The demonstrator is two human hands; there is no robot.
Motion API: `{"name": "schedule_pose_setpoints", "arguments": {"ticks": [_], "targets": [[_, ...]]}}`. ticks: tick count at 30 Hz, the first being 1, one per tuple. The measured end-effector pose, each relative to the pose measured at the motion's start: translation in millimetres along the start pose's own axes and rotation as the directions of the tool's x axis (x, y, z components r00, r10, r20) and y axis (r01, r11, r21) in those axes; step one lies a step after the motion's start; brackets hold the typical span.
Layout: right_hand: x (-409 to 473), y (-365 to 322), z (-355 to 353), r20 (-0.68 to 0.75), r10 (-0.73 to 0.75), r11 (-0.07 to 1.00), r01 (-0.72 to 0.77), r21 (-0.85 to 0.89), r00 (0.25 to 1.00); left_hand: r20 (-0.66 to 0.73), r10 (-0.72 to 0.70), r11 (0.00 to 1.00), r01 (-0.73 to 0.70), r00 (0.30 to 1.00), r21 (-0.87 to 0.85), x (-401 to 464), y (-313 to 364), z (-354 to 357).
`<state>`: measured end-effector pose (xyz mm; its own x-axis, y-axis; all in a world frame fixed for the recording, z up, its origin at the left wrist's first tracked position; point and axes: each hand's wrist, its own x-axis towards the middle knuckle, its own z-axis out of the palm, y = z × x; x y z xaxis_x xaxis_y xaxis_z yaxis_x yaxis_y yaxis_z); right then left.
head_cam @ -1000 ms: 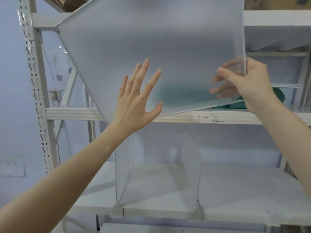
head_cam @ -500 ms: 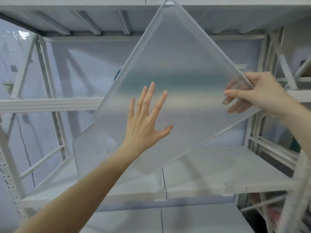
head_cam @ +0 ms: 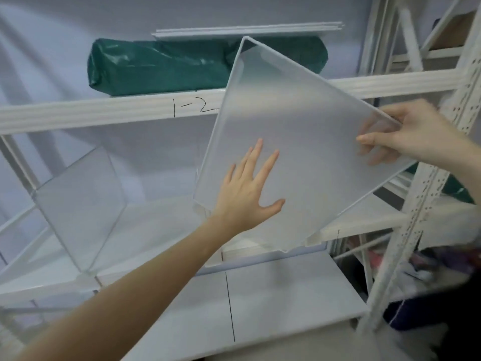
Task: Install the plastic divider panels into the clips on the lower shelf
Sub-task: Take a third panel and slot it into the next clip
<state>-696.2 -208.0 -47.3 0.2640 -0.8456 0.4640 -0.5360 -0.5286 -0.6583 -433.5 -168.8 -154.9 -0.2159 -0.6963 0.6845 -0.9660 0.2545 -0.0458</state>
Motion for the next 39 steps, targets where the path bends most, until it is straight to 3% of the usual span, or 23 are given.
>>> {"name": "schedule_pose_setpoints", "arguments": {"ticks": [8, 14, 19, 24, 29, 35, 37, 39], "targets": [[20, 53, 14, 0.033, 0.078, 0.994, -0.080, 0.071, 0.996, 0.039, 0.006, 0.997, -0.003, 0.999, -0.079, 23, 5, 50], [56, 80, -8, 0.068, 0.115, 0.985, -0.123, 0.118, 0.991, -0.119, 0.044, 0.997, -0.051, 0.992, -0.055, 56, 9, 86], [84, 102, -16, 0.091, 0.118, 0.987, -0.127, 0.103, 0.989, -0.257, 0.246, 0.969, -0.241, 0.935, 0.051, 88, -5, 122], [113, 118, 2, 0.077, 0.103, 0.994, -0.104, 0.012, 0.992, -0.193, 0.388, 0.919, -0.363, 0.901, 0.155, 120, -30, 167], [131, 147, 28, 0.044, 0.106, 0.993, -0.108, 0.051, 0.993, -0.166, 0.339, 0.938, -0.318, 0.926, 0.141, 133, -43, 196], [152, 180, 63, 0.006, 0.065, 0.997, -0.065, 0.044, 0.998, -0.023, 0.236, 0.972, -0.236, 0.971, 0.013, 131, -44, 223], [159, 194, 75, -0.003, 0.057, 0.998, -0.057, 0.005, 0.998, 0.029, 0.125, 0.990, -0.123, 0.992, -0.070, 128, -44, 229], [165, 210, 88, 0.004, 0.050, 0.998, -0.050, -0.029, 0.999, 0.092, -0.090, 0.980, 0.104, 0.992, -0.168, 129, -43, 232]]}}
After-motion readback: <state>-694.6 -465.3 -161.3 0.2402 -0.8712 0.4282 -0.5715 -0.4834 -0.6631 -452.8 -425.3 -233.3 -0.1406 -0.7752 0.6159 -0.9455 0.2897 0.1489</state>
